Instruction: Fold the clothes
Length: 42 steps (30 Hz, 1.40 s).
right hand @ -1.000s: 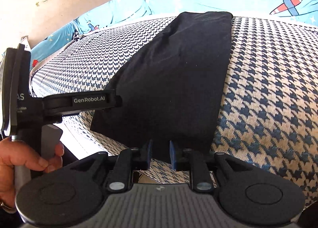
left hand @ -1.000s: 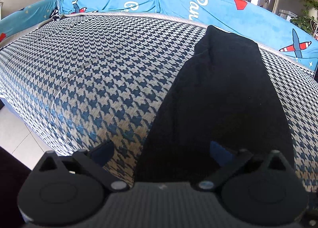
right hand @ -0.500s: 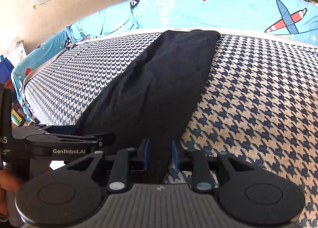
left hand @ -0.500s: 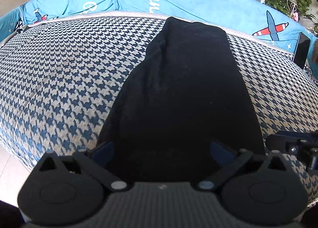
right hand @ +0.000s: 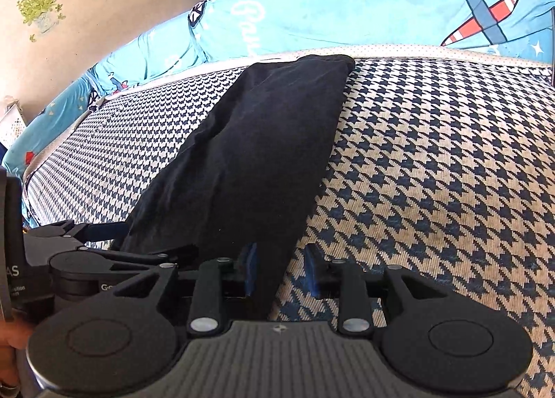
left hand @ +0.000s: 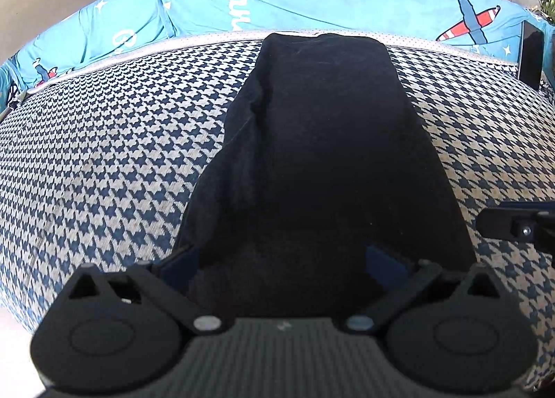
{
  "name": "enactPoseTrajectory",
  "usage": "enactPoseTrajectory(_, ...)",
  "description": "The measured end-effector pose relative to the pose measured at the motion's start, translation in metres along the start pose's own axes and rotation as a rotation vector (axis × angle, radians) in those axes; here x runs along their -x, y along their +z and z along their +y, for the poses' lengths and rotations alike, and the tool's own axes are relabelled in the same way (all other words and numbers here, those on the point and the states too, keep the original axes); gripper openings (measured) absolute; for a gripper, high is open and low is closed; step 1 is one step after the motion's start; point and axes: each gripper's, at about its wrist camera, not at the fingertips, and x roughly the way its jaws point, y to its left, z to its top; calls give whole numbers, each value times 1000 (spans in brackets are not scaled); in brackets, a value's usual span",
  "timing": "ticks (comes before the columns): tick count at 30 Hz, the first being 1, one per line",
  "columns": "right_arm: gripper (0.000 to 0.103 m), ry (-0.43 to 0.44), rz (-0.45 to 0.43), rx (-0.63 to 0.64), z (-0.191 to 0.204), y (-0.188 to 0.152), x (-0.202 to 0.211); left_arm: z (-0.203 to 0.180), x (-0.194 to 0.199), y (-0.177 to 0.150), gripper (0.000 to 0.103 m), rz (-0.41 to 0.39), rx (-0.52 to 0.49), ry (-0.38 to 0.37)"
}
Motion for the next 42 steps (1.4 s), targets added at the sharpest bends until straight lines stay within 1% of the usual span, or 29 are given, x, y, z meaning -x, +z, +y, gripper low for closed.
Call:
enactPoseTrajectory(7, 30, -27, -1, -26, -9, 14, -13, -5, -11, 14, 103, 0, -36, 4)
enactPoseTrajectory(14, 30, -49, -14, -85, -24, 27, -25, -6, -24, 29, 103, 16, -25, -6)
enactPoseTrajectory(18, 30, -58, -19, -103, -29, 34, -32, -5, -31, 35, 103, 23, -23, -26)
enactPoseTrajectory(23, 30, -80, -24, -121, -37, 43, -43, 1, -42, 44, 103, 42, 18, -53)
enactPoseTrajectory(36, 31, -63, -64, -194, -52, 74, -76, 13, -60, 70, 103, 65, 99, -115)
enactPoseTrajectory(37, 32, -60, -69, -202, -54, 76, -78, 13, -61, 72, 103, 68, 106, -118)
enactPoseTrajectory(38, 36, -57, -73, -211, -55, 78, -80, 14, -62, 73, 103, 72, 113, -120)
enactPoseTrajectory(39, 38, -54, -78, -220, -56, 81, -83, 15, -64, 75, 103, 76, 122, -121)
enactPoseTrajectory(42, 39, -41, -92, -233, -59, 87, -89, 17, -69, 79, 103, 89, 144, -127)
